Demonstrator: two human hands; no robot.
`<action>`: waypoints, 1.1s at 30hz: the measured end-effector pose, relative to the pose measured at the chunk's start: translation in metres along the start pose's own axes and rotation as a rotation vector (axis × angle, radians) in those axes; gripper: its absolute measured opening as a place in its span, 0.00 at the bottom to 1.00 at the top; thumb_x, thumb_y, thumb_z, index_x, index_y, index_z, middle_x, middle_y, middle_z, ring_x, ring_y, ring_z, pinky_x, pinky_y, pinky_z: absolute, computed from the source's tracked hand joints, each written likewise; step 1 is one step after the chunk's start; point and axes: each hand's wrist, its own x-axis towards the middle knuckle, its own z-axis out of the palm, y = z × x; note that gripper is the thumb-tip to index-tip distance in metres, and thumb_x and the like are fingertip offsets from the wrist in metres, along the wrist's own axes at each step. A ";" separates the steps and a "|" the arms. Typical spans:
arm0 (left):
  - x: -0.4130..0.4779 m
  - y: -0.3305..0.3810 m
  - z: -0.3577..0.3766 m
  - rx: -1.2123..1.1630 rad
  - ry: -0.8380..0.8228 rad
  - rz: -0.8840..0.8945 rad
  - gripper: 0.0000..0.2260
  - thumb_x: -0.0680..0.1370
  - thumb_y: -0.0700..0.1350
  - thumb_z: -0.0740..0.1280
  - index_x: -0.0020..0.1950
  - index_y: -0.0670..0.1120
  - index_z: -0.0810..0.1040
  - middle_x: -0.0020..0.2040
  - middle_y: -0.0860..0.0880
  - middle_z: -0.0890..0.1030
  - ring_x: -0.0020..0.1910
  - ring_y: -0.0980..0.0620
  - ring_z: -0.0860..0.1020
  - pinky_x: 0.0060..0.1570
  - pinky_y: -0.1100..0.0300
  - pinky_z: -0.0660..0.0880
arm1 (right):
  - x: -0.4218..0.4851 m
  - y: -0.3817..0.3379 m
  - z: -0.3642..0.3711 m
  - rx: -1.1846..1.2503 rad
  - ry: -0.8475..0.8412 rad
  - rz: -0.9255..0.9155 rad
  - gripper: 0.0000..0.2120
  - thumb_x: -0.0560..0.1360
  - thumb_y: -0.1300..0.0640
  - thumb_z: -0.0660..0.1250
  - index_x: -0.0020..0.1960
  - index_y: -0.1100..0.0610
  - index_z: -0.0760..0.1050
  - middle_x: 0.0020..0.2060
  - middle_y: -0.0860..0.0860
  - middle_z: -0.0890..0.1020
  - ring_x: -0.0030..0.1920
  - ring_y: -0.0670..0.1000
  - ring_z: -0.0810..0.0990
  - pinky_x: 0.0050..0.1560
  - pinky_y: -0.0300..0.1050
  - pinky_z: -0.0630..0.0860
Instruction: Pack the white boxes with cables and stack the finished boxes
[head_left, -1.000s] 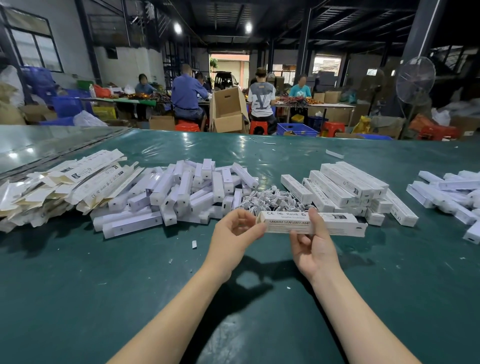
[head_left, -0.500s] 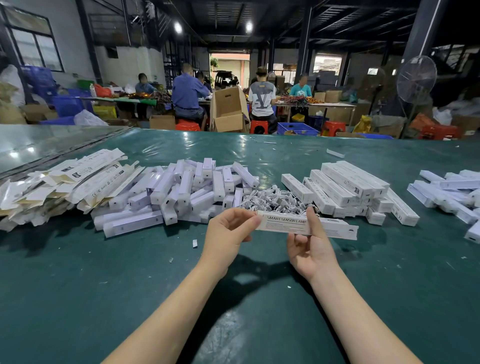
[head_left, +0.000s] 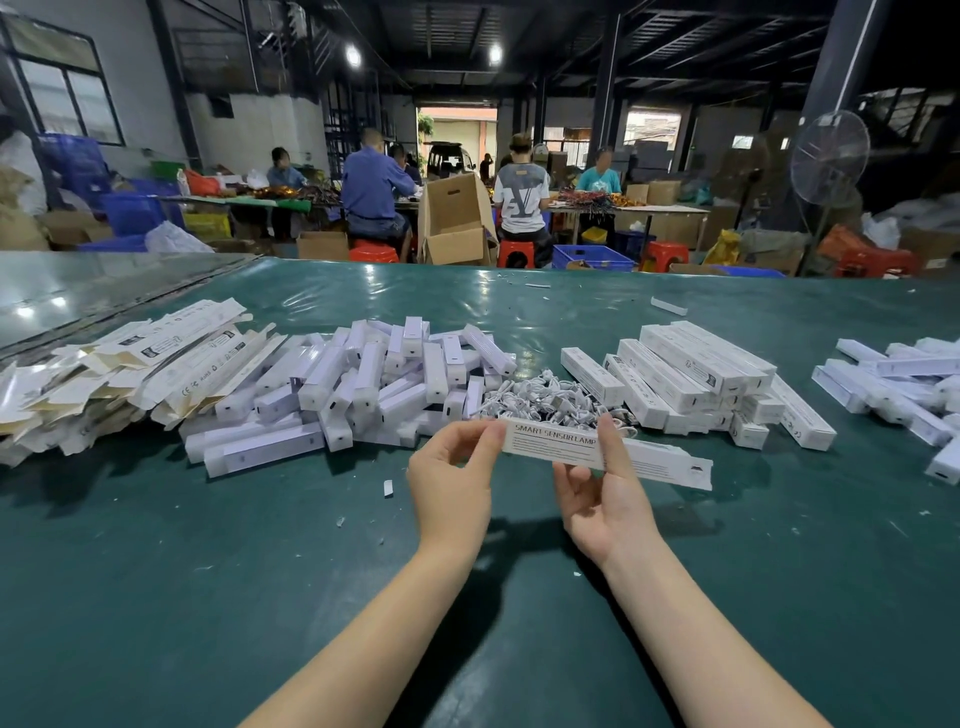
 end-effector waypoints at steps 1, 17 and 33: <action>-0.003 0.001 0.003 0.005 -0.014 0.026 0.10 0.75 0.39 0.68 0.39 0.54 0.80 0.42 0.59 0.82 0.43 0.63 0.78 0.53 0.54 0.75 | 0.000 0.001 0.001 0.042 0.018 -0.018 0.11 0.71 0.52 0.70 0.36 0.57 0.73 0.18 0.48 0.74 0.15 0.41 0.67 0.21 0.35 0.74; 0.017 -0.013 -0.020 0.914 -0.339 0.333 0.08 0.71 0.48 0.68 0.49 0.50 0.81 0.64 0.51 0.72 0.65 0.50 0.64 0.61 0.61 0.59 | 0.007 -0.022 -0.010 -0.438 0.180 -0.744 0.10 0.70 0.57 0.72 0.34 0.55 0.72 0.31 0.46 0.76 0.29 0.41 0.74 0.32 0.32 0.70; 0.077 -0.021 -0.099 0.838 0.163 0.041 0.14 0.72 0.44 0.70 0.52 0.46 0.69 0.51 0.50 0.74 0.50 0.47 0.73 0.43 0.56 0.65 | 0.008 -0.001 -0.021 -2.270 -0.283 -0.949 0.14 0.73 0.41 0.62 0.49 0.52 0.68 0.49 0.49 0.77 0.52 0.54 0.75 0.44 0.47 0.63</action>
